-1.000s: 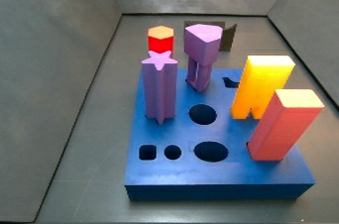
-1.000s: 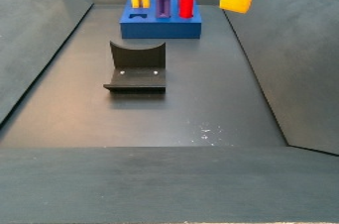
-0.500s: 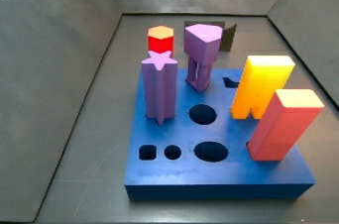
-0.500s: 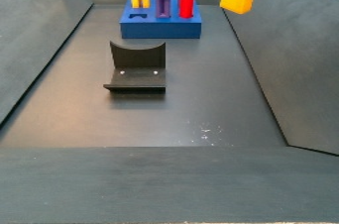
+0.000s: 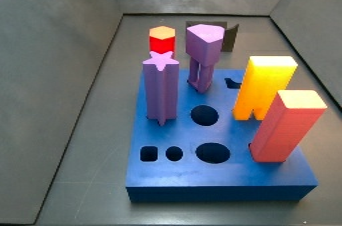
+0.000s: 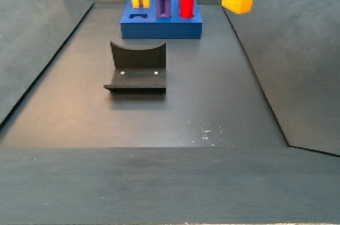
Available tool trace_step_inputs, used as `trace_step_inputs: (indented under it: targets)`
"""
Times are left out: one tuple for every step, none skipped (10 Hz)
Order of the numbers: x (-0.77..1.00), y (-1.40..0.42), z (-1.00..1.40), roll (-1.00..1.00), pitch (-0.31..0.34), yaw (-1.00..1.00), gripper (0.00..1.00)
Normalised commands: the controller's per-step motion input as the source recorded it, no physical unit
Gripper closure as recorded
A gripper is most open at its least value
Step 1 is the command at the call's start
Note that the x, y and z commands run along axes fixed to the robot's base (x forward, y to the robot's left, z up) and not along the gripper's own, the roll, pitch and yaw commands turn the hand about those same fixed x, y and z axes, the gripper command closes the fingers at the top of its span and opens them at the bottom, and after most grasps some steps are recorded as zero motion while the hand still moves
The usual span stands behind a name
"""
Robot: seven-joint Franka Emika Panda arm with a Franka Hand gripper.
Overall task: Pick up the arch object. Move up. Rotate the arch object. Move to above the board. Insert the arch object.
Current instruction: Rotate the arch object.
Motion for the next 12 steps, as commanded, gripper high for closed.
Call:
trace_step_inputs:
  targets:
    - [0.03, 0.00, -0.01, 0.00, 0.004, -1.00, 1.00]
    - [0.03, 0.00, -0.01, 0.00, 0.004, -1.00, 1.00]
    - [0.03, 0.01, -0.01, 0.00, 0.004, -1.00, 1.00]
    - [0.03, 0.01, -0.01, 0.00, 0.005, -1.00, 1.00]
    - [0.03, 0.01, -0.01, 0.00, 0.005, -1.00, 1.00]
    - [0.03, 0.01, -0.01, 0.00, 0.005, -1.00, 1.00]
    - [0.03, 0.01, -0.01, 0.01, 0.006, -1.00, 1.00]
    - [0.03, 0.01, -0.01, 0.01, 0.006, -1.00, 1.00]
    - [0.03, 0.01, -0.01, 0.01, 0.007, -1.00, 1.00]
    - [0.03, 0.01, -0.01, 0.01, 0.008, -1.00, 1.00]
    - [0.03, 0.01, -0.01, 0.01, 0.009, -1.00, 1.00]
    - [0.03, 0.01, -0.01, 0.01, 0.009, -1.00, 1.00]
